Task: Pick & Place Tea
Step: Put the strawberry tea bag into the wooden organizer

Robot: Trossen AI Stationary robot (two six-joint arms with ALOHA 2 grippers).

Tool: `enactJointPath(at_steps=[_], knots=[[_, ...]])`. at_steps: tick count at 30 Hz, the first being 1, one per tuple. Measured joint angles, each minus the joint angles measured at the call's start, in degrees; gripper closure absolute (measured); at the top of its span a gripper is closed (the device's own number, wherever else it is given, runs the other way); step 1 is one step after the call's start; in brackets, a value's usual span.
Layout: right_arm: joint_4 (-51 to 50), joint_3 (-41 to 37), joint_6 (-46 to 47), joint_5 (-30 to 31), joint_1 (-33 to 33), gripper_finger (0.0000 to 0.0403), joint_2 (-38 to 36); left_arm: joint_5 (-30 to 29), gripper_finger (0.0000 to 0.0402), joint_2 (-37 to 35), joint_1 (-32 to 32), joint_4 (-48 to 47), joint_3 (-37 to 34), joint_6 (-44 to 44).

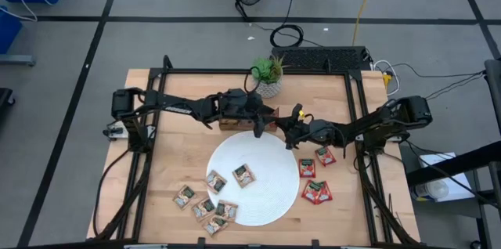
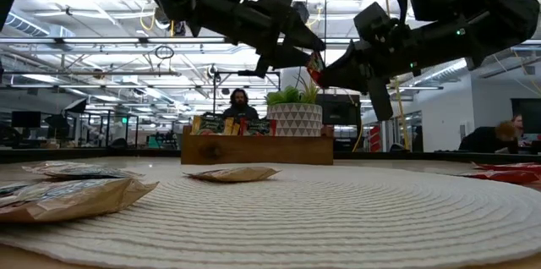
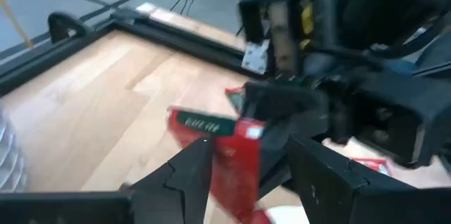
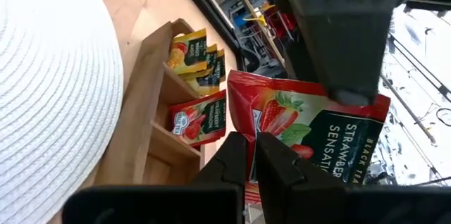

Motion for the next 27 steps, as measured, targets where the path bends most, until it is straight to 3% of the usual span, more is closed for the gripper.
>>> enactJointPath(at_steps=[4, 11, 18, 27], knots=[[-0.5, 0.0, 0.03, 0.02, 0.47, 0.0398, 0.0, -3.72, 0.0215, 0.0, 0.24, 0.31, -0.01, 0.27], [-0.57, 0.0, -0.28, 0.07, 1.04, 0.0398, 0.0, -3.89, 0.0215, -0.02, 1.98, -0.26, -0.01, -2.21], [-0.52, 0.0, -0.34, 0.04, 1.08, 0.0398, 0.0, 0.55, 0.0215, -0.02, 2.07, -0.86, -0.06, -4.28], [-0.5, 0.0, -0.34, 0.09, 1.08, 0.0398, 0.0, 0.18, 0.0224, -0.02, 1.32, -1.52, -0.08, -4.7]])
